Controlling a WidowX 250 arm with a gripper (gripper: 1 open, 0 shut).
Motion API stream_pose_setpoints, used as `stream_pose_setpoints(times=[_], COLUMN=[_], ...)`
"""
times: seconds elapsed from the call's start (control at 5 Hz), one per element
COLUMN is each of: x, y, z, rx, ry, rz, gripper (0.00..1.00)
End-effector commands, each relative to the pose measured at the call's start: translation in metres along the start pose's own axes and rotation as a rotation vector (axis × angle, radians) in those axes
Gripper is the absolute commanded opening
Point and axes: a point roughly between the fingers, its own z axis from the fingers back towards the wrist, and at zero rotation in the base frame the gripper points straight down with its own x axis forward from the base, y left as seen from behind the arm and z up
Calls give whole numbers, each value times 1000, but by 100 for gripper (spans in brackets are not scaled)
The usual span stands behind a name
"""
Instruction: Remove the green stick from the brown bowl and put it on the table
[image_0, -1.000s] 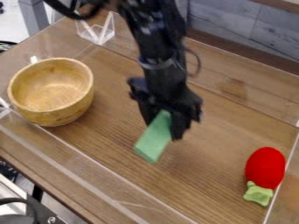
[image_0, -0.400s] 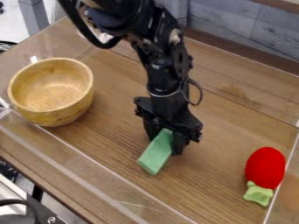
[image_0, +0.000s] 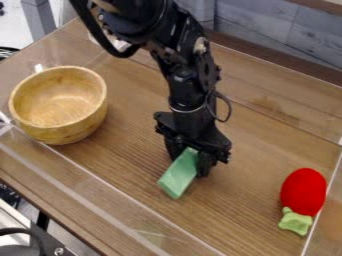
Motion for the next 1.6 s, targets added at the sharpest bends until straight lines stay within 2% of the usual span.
stream_pose_setpoints(times=[0.0,0.2,0.4,0.6,0.8,1.0,1.4], x=[8,10,10,11,13,16,17], y=[4,4,6,7,9,9,7], z=[6,6,14,24,40,65,63], rx=[6,7,-7,-24,-41,-74,-91], ry=[-35,-39,-47,-56,-85,-119,-99], rz=[-1,0,14,28,44,53,46], gripper=[0,0,100,100,100,100,100])
